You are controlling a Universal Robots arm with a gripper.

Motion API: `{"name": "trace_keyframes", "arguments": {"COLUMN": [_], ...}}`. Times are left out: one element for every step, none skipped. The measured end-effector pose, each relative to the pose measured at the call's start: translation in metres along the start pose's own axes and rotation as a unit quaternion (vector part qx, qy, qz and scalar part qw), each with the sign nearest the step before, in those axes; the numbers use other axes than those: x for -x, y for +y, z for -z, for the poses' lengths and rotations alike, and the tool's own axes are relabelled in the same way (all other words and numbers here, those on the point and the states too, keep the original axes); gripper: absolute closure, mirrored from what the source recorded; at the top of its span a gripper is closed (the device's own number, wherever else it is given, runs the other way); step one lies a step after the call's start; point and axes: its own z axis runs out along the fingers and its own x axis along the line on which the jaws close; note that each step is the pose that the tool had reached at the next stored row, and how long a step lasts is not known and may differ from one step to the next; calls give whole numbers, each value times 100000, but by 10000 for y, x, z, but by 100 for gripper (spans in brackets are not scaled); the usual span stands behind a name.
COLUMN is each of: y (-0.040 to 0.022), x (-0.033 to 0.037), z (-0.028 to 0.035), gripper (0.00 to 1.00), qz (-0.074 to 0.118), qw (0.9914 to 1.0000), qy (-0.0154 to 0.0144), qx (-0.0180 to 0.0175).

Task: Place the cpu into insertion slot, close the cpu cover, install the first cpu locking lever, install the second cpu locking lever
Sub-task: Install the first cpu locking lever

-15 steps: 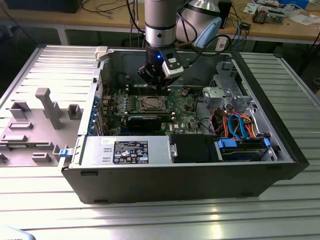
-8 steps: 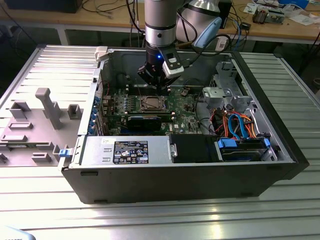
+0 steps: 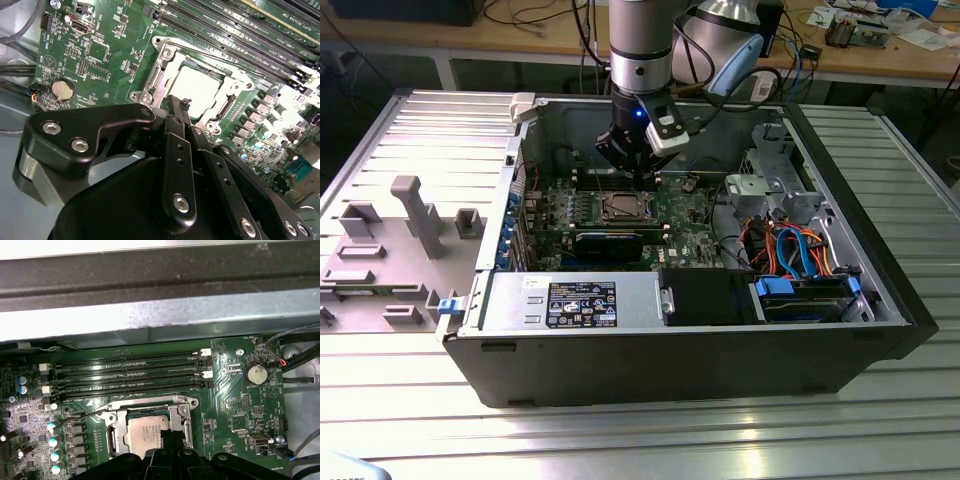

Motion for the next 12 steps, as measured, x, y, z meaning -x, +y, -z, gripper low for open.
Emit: {"name": "trace_keyframes", "arguments": {"y": [0, 0, 0, 0, 0, 0, 0, 0, 0, 0, 0, 0], "x": [0, 0, 0, 0, 0, 0, 0, 0, 0, 0, 0, 0], "z": [0, 0, 0, 0, 0, 0, 0, 0, 0, 0, 0, 0], "gripper": [89, 89, 89, 89, 89, 89, 89, 89, 89, 89, 89, 89], "qz": [146, 311, 417, 509, 672, 807, 902, 1038, 1128, 1276, 1409, 1500], "qw": [100000, 100000, 99999, 99999, 99998, 99997, 99996, 99995, 99994, 99992, 99990, 99989], "qy": [-3, -4, -7, -6, -7, -9, -11, -14, -11, -13, -16, -15], "qx": [6, 12, 20, 24, 32, 40, 46, 54, 56, 65, 74, 77]}}
